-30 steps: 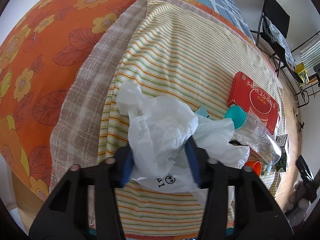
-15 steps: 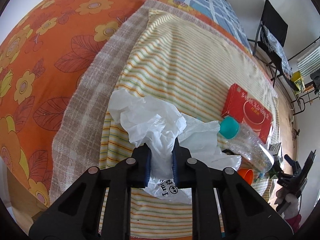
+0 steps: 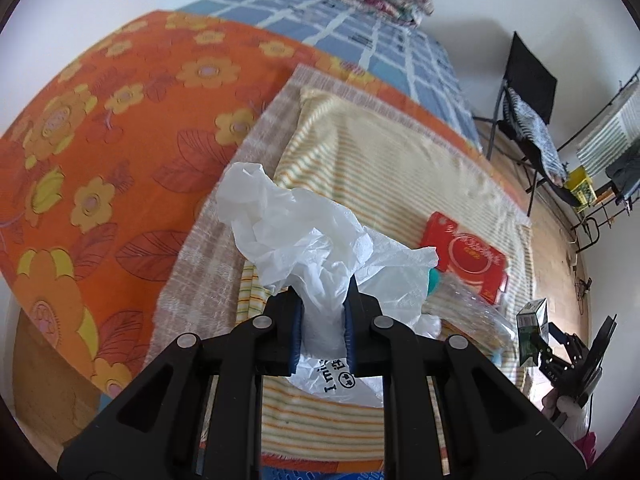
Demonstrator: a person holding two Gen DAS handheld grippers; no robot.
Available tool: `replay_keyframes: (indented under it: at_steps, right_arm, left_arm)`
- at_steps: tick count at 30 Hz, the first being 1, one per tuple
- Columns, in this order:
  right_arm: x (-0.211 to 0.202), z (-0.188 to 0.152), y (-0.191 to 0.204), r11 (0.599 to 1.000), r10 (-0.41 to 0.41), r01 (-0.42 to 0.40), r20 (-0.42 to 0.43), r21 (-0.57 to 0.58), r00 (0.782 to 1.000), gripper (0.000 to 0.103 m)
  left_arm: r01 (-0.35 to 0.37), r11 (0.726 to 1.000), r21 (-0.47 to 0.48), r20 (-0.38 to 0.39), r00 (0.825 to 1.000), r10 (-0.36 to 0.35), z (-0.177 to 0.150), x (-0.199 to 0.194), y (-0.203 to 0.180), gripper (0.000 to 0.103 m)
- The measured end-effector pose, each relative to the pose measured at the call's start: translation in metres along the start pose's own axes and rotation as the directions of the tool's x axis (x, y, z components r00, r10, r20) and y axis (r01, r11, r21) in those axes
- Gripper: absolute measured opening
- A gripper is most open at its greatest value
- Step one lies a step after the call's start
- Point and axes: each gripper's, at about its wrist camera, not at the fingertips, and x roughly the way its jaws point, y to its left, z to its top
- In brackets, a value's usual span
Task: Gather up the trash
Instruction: 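Carry the bag and carton to the blue basket and release both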
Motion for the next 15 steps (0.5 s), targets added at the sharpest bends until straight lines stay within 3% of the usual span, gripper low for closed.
replay_keyframes:
  at_steps: [6,15]
  right_arm:
    - [-0.042,0.002,0.001,0.998,0.048,-0.051,0.082,0.041,0.996,0.059]
    - [-0.121,-0.009,0.028,0.987,0.146,-0.157,0.212,0.038,0.966,0.059]
  left_arm:
    - [0.035,0.996,0.077,0.032,0.999,-0.037,-0.019,-0.035,-0.012,0.015]
    - [0.123,0.977,0.174,-0.008,0.992,-0.123,-0.076,-0.069,-0.032,0.015]
